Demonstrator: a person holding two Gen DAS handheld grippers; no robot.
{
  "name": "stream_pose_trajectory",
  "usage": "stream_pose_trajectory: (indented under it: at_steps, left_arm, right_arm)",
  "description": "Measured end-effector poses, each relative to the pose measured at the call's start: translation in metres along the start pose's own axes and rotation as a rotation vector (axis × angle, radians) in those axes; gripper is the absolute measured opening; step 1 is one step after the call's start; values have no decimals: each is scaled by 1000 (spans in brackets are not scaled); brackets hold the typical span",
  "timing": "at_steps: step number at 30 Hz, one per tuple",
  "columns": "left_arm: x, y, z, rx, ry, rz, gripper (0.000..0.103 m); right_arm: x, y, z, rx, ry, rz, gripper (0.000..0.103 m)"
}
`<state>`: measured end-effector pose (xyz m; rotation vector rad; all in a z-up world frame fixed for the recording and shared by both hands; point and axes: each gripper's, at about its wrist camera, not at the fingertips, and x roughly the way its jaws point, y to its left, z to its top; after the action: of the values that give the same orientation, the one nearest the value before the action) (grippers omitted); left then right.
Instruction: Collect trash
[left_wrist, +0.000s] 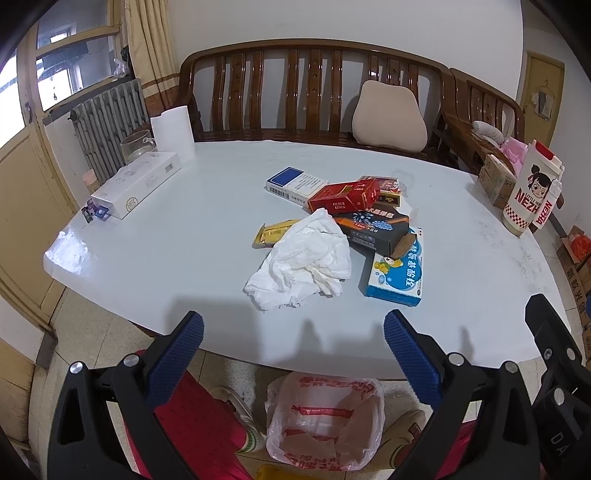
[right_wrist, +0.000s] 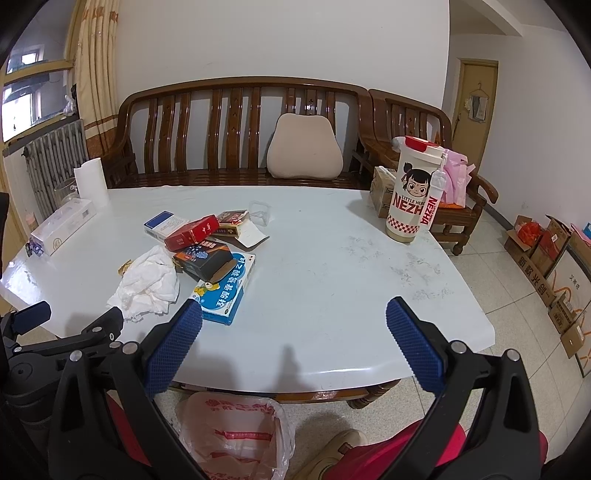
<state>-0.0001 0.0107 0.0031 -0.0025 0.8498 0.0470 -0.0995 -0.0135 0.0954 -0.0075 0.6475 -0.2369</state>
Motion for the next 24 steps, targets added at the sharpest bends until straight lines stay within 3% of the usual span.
stream_pose_trajectory:
  at_steps: [20,24]
  left_arm:
    - [2,0,0,10,7,9,96]
    - [6,2,7,43,39,-46,96]
  right_arm:
    - [3,0,-2,-6,2,4,98]
    - [10,-2,2,-17,24,59,98]
